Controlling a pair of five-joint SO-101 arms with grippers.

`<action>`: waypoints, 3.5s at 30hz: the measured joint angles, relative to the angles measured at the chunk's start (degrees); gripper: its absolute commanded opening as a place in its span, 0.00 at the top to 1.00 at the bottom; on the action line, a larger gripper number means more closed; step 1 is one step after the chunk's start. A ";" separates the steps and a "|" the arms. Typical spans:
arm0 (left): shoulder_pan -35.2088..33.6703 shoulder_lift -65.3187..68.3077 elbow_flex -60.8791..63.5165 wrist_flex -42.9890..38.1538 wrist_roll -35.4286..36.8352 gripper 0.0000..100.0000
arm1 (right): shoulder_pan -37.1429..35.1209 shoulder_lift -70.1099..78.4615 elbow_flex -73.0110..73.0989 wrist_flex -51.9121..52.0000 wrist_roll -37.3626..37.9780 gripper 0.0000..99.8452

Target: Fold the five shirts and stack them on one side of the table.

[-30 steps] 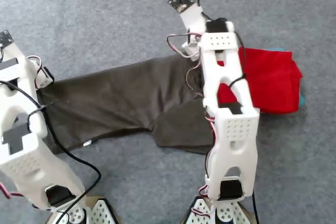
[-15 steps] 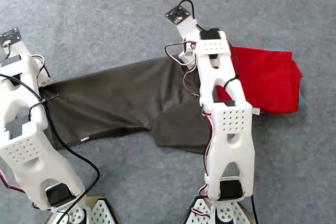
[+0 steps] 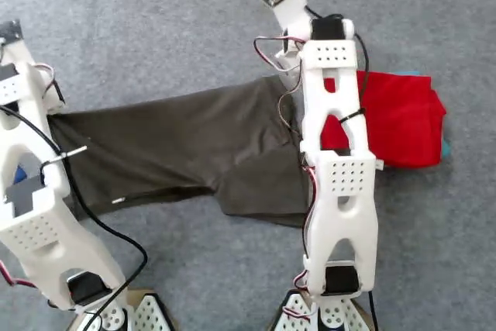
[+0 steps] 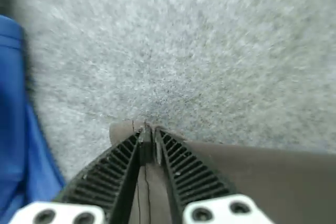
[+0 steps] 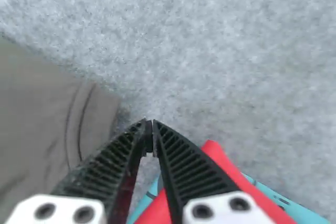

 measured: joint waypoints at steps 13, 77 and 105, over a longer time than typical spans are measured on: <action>2.73 -4.22 4.40 2.90 -7.30 0.96 | -0.09 0.00 -5.89 6.51 0.00 0.99; -3.34 -43.25 70.77 -16.26 -9.76 0.97 | -0.62 -33.14 68.75 -7.65 -6.51 0.99; -3.25 -72.35 87.21 -11.43 -11.08 0.97 | -17.32 -85.01 117.19 -6.59 16.09 0.80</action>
